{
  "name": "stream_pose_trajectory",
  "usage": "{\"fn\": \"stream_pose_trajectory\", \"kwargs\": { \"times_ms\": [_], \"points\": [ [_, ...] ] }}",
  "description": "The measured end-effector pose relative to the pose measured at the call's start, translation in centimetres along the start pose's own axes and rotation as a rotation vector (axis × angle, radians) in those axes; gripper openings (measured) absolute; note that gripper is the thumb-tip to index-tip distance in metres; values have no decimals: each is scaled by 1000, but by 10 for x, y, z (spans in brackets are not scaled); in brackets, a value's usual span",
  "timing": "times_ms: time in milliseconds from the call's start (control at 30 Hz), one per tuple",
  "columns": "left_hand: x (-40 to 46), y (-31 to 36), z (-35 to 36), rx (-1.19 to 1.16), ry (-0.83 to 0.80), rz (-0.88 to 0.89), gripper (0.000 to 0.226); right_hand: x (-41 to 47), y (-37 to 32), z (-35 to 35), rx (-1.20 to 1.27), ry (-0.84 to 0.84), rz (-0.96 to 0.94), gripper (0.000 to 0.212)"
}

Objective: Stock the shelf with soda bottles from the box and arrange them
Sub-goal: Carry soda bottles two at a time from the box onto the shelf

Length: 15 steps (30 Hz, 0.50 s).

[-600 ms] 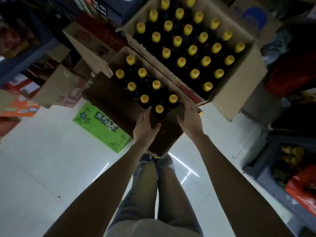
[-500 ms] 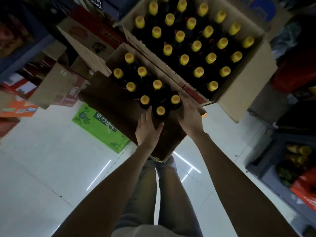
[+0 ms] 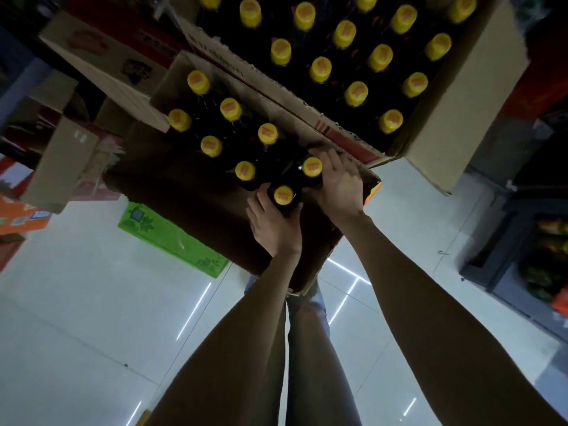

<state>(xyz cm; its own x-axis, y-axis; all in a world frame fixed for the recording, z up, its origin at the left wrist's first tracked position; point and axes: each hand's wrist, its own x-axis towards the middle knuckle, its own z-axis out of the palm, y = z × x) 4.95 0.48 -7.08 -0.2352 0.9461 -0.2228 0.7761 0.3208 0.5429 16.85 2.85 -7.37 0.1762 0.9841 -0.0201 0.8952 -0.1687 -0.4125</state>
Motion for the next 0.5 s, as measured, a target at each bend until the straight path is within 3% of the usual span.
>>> {"fn": "stream_pose_trajectory", "kwargs": {
  "times_ms": [200, 400, 500],
  "points": [
    [-4, -10, -53, 31, -72, 343, 70, -29, -29, -57, 166, 192, 3, 68],
    [-8, 22, -161, -279, -324, 532, 71, -76, -71, -164, 583, 310, 114, 67],
    [-12, 50, -200, -423, -466, 596, 66, -107, -81, -194, 783, 387, 263, 62]
  ]
}}
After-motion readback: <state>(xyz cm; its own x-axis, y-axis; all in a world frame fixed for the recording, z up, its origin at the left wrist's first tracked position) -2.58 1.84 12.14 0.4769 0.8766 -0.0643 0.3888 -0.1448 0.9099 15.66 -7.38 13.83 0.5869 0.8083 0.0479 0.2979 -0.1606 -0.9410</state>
